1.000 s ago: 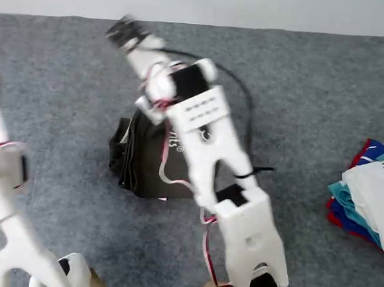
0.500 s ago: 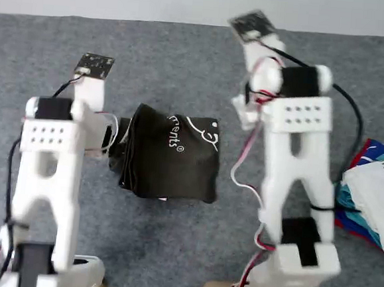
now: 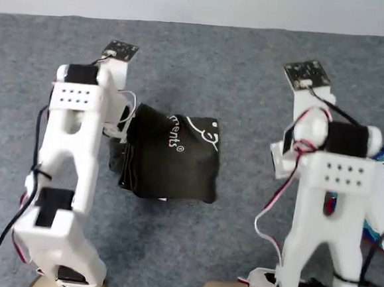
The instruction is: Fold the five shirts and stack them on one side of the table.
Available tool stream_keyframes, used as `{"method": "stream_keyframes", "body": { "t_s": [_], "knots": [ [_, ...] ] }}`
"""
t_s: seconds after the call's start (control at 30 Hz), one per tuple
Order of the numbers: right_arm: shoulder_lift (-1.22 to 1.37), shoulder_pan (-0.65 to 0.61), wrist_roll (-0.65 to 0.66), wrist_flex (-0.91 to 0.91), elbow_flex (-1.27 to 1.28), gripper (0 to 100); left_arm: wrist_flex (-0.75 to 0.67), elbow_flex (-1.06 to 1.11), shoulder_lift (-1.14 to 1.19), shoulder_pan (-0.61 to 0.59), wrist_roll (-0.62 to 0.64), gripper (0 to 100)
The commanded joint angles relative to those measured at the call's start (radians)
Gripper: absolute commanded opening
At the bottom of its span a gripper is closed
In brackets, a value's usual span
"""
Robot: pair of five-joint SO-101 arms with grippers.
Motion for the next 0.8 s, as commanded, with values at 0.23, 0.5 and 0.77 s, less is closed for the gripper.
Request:
{"method": "stream_keyframes", "body": {
  "t_s": [0.23, 0.5, 0.77],
  "knots": [
    [-0.265, 0.008, -0.002, 0.038, 0.169, 8.6, 0.009, -0.239, 0.224, 0.012, -0.006, 18],
    [-0.292, 0.008, -0.002, 0.038, 0.189, 8.6, 0.011, -0.285, 0.33, 0.054, -0.006, 13],
    [-0.292, 0.008, 0.0, 0.038, 0.189, 8.6, 0.009, -0.282, 0.361, 0.089, -0.005, 12]
  ]
}}
